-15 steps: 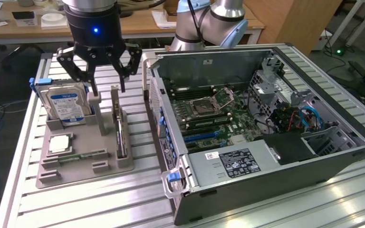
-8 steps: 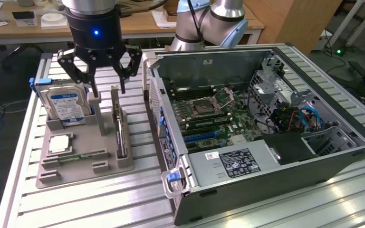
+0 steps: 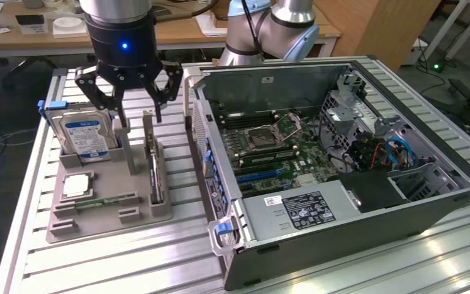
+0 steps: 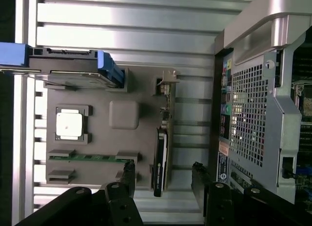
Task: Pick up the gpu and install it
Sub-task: 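Pick up the gpu and move the gpu toward the slot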
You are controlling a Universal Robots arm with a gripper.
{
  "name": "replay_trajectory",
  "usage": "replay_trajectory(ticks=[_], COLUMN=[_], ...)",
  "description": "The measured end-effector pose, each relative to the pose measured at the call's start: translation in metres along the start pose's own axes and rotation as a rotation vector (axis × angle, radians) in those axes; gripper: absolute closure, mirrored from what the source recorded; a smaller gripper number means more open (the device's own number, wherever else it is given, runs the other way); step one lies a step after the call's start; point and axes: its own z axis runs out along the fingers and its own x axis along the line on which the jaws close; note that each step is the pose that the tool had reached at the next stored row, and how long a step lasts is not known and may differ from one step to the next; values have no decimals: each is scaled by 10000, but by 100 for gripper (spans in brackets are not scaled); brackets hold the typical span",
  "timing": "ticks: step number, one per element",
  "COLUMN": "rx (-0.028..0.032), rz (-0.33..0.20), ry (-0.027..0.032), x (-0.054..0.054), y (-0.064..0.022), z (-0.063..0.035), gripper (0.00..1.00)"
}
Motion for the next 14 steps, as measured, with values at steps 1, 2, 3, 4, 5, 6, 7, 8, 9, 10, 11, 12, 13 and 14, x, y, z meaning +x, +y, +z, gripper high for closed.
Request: replay_trajectory(ticks=[1, 2, 3, 4, 5, 6, 7, 8, 9, 10, 11, 12, 13, 14], rx=[0, -1, 0, 0, 0, 1, 0, 0, 1, 1, 0, 0, 1, 0], rz=[0, 0, 1, 6, 12, 14, 15, 15, 16, 15, 15, 16, 17, 17], ry=[0, -1, 0, -1, -1, 0, -1, -1, 0, 0, -1, -1, 0, -1], x=[0, 0, 0, 0, 1, 1, 1, 1, 1, 1, 1, 2, 2, 2], y=[0, -1, -1, -2, -2, -2, -3, -3, -3, -4, -4, -5, -7, -10], z=[8, 17, 26, 37, 46, 55, 63, 70, 77, 85, 93, 102, 109, 116], gripper=[41, 41, 41, 41, 41, 41, 41, 41, 41, 41, 41, 41, 41, 41])
